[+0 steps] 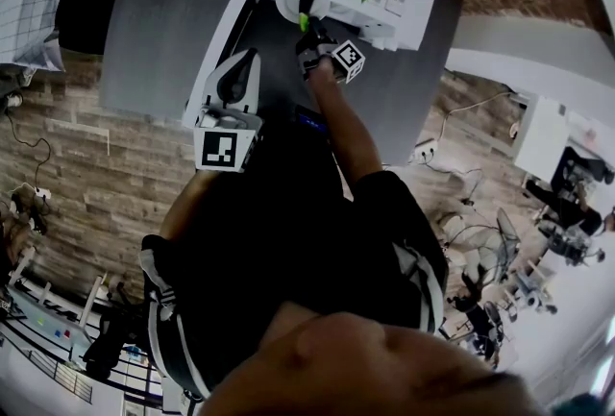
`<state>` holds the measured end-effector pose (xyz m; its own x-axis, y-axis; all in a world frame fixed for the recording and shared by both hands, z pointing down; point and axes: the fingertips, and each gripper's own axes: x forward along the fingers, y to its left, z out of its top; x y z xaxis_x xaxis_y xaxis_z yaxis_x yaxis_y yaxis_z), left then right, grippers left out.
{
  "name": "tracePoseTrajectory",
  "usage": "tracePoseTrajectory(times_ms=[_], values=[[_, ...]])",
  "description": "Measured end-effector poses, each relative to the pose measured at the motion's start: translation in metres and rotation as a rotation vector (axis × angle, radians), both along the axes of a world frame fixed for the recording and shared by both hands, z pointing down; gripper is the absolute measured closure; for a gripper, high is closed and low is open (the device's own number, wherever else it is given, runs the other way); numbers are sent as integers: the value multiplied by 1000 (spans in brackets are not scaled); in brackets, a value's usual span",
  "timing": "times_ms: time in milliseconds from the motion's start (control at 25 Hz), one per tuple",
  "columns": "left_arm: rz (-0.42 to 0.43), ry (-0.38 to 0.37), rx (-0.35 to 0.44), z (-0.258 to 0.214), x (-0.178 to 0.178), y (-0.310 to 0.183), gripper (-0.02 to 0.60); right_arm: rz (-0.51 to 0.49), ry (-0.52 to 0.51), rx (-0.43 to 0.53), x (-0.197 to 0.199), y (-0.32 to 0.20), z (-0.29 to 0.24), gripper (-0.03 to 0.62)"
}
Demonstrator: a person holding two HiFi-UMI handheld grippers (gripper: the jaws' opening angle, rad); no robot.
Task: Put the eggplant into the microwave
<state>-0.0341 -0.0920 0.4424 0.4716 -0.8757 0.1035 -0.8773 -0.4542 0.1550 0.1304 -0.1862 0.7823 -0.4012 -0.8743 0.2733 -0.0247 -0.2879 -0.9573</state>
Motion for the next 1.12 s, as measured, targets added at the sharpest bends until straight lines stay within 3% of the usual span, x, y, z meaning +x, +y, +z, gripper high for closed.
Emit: tracePoseTrajectory(times_ms=[960, 1120], values=[[3, 20, -8, 1, -2, -7, 546, 4, -8, -31, 0, -8, 5, 553], [6, 22, -10, 2, -1, -6, 546, -7, -28, -23, -1, -9, 5, 461]])
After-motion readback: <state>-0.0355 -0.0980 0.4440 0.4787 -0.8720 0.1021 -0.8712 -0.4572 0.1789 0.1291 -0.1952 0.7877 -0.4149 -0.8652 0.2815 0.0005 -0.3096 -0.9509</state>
